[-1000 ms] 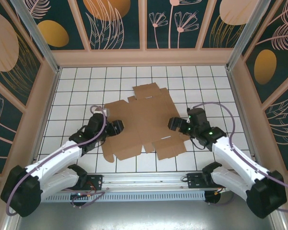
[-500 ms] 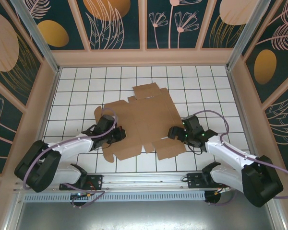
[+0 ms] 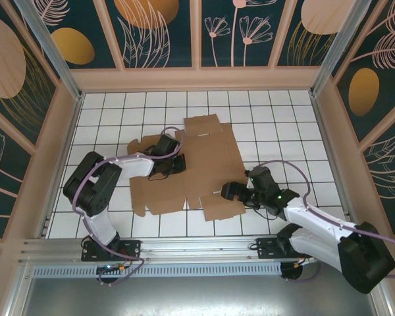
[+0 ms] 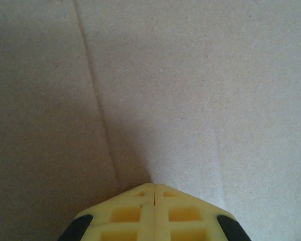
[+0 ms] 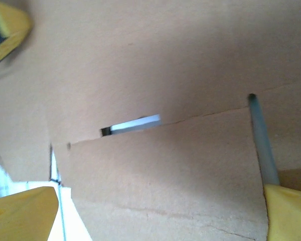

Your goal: Fold the paper box

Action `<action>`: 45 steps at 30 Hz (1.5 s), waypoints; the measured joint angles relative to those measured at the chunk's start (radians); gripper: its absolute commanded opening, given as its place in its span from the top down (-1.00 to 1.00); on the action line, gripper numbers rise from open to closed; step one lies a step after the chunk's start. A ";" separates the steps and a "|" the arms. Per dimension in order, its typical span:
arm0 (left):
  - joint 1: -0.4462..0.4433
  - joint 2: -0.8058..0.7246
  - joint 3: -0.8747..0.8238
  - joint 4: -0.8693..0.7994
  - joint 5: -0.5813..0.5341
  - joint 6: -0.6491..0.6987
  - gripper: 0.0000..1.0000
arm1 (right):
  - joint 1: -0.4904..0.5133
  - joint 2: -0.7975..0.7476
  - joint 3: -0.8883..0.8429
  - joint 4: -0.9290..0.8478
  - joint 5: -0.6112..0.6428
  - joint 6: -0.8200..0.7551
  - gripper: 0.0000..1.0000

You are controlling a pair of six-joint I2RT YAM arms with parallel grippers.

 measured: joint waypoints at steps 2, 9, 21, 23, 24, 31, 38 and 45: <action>0.002 0.005 0.022 -0.013 -0.002 0.016 1.00 | -0.005 -0.039 0.000 -0.015 0.006 0.003 -0.93; 0.003 -0.158 -0.031 -0.063 -0.022 0.026 1.00 | -0.060 -0.088 0.006 -0.121 0.049 -0.017 -0.93; 0.044 -0.311 -0.327 -0.039 -0.002 -0.047 1.00 | -0.112 0.045 0.007 -0.082 -0.042 -0.072 -0.85; 0.055 -0.287 -0.304 -0.015 0.005 -0.053 1.00 | -0.117 0.053 0.010 -0.083 -0.049 -0.078 -0.79; 0.056 -0.266 -0.290 -0.004 0.007 -0.055 1.00 | -0.119 0.054 0.010 -0.082 -0.053 -0.079 -0.76; 0.060 -0.219 -0.233 -0.006 -0.002 -0.040 1.00 | -0.120 0.075 -0.050 0.104 -0.232 -0.022 -0.53; 0.061 -0.214 -0.210 -0.045 -0.043 0.025 1.00 | -0.141 0.035 -0.114 0.219 -0.412 0.056 -0.43; 0.061 -0.223 -0.189 -0.101 -0.060 0.093 1.00 | -0.239 -0.064 -0.211 0.431 -0.530 0.212 -0.32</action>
